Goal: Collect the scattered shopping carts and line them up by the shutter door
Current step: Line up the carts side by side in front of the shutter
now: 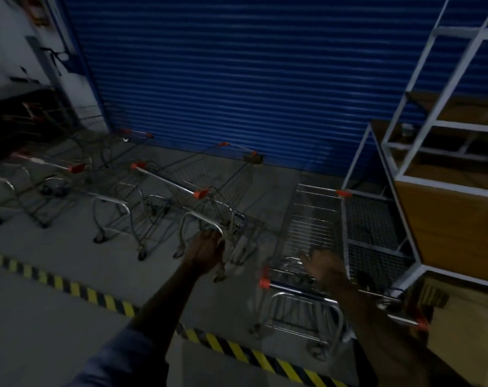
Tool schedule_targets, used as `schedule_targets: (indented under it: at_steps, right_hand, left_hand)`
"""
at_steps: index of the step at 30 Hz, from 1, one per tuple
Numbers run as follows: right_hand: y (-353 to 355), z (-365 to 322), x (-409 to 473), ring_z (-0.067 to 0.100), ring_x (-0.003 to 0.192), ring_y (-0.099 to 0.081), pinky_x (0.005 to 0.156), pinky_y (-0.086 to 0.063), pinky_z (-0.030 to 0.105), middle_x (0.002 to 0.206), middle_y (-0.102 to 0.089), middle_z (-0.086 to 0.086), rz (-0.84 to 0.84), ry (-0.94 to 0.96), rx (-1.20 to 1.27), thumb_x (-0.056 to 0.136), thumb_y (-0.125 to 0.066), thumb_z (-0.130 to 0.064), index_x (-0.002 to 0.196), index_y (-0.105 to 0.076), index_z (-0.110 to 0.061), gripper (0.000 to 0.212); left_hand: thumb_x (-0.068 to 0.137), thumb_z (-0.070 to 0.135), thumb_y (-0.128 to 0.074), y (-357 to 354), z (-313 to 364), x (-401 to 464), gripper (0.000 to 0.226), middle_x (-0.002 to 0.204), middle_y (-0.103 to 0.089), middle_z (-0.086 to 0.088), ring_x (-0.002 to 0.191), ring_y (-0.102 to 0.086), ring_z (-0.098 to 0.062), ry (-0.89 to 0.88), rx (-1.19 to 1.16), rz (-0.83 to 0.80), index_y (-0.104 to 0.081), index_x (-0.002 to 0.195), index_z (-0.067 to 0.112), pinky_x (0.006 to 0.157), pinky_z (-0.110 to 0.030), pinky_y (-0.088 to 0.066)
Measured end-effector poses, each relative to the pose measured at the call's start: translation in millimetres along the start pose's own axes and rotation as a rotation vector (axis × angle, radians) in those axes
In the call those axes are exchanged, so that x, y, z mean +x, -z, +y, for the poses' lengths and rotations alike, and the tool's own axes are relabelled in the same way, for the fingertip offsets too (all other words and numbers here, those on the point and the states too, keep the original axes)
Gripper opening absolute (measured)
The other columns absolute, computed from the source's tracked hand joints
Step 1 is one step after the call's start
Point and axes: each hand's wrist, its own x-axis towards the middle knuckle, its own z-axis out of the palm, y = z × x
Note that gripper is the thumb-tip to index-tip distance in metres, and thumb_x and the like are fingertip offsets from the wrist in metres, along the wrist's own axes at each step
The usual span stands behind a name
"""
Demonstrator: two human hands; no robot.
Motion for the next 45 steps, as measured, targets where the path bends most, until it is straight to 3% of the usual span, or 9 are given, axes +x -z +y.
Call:
schedule_targets:
  at_steps: [3,8,14,19,27,32,37,41,45]
  right_hand:
    - [16,-91,3,0.033,0.114,-0.067,0.097,-0.052,0.037,0.119,-0.072,0.014,0.088,0.105,0.003,0.103,-0.034,-0.069,0.117,-0.071,-0.015,0.067]
    - [-28,-207,39,0.034,0.113,-0.069,0.1,-0.054,0.04,0.116,-0.073,0.016,0.098,0.147,-0.008,0.077,0.009,-0.088,0.121,-0.074,-0.018,0.118]
    - [-21,-346,44,0.035,0.115,-0.068,0.099,-0.052,0.04,0.121,-0.073,0.017,0.081,0.121,0.099,0.088,-0.017,-0.084,0.117,-0.074,-0.011,0.097]
    - [-37,-424,105,0.037,0.12,-0.065,0.102,-0.05,0.041,0.126,-0.069,0.021,0.075,0.181,0.104,0.102,-0.04,-0.068,0.13,-0.067,-0.008,0.072]
    - [-91,-518,283,0.039,0.111,-0.064,0.096,-0.053,0.052,0.116,-0.069,0.021,0.078,0.187,0.066,0.094,-0.026,-0.059,0.115,-0.069,-0.001,0.075]
    - [-83,-545,326,0.039,0.129,-0.06,0.108,-0.044,0.043,0.133,-0.067,0.022,-0.112,0.162,0.11,0.095,0.008,-0.077,0.137,-0.065,-0.009,0.108]
    - [-70,-530,326,0.035,0.095,-0.074,0.091,-0.056,0.041,0.098,-0.077,0.019,0.006,0.219,-0.055,0.097,-0.059,-0.068,0.106,-0.081,-0.015,0.059]
    - [-73,-500,321,0.027,0.135,-0.057,0.116,-0.026,0.054,0.138,-0.068,0.006,-0.148,0.02,-0.063,0.098,-0.012,-0.081,0.135,-0.068,-0.026,0.087]
    - [-80,-451,301,0.021,0.144,-0.048,0.123,-0.019,0.054,0.15,-0.06,-0.002,-0.151,-0.021,-0.095,0.104,-0.014,-0.066,0.146,-0.058,-0.031,0.071]
  left_hand:
    - [0.098,0.047,-0.041,17,-69,-9,0.047,0.112,-0.071,-0.014,0.101,-0.068,-0.039,0.046,0.015,0.097,-0.07,0.113,0.012,0.08,-0.046,-0.057]
    - [0.096,0.052,-0.038,54,-177,-32,0.053,0.115,-0.07,-0.011,0.105,-0.067,-0.036,0.05,0.022,0.095,-0.07,0.115,0.014,0.079,-0.043,-0.056]
    - [0.096,0.048,-0.039,82,-300,-33,0.049,0.109,-0.07,-0.012,0.094,-0.07,-0.037,0.046,0.075,0.087,-0.07,0.108,0.012,0.069,-0.042,-0.056]
    - [0.097,0.054,-0.033,74,-374,2,0.055,0.12,-0.068,-0.007,0.109,-0.065,-0.036,0.146,0.035,0.065,-0.067,0.117,0.016,0.079,-0.044,-0.056]
    - [0.103,0.048,-0.044,34,-444,98,0.043,0.121,-0.067,-0.006,0.115,-0.061,-0.034,0.196,0.041,-0.003,-0.068,0.119,0.016,0.081,-0.044,-0.056]
    - [0.099,0.051,-0.037,15,-488,160,0.055,0.115,-0.069,-0.011,0.108,-0.065,-0.036,0.183,0.026,0.009,-0.07,0.117,0.01,0.078,-0.043,-0.056]
    - [0.101,0.048,-0.033,-6,-500,223,0.059,0.132,-0.063,-0.018,0.119,-0.061,-0.04,0.115,0.03,-0.031,-0.063,0.129,0.006,0.094,-0.049,-0.055]
    - [0.102,0.044,-0.035,-37,-508,261,0.061,0.155,-0.049,-0.02,0.14,-0.05,-0.041,0.089,0.065,-0.067,-0.051,0.148,0.006,0.111,-0.056,-0.045]
    - [0.107,0.034,-0.045,-60,-489,268,0.039,0.12,-0.073,-0.017,0.128,-0.06,-0.041,-0.106,0.169,0.007,-0.074,0.116,0.01,0.117,-0.059,-0.036]
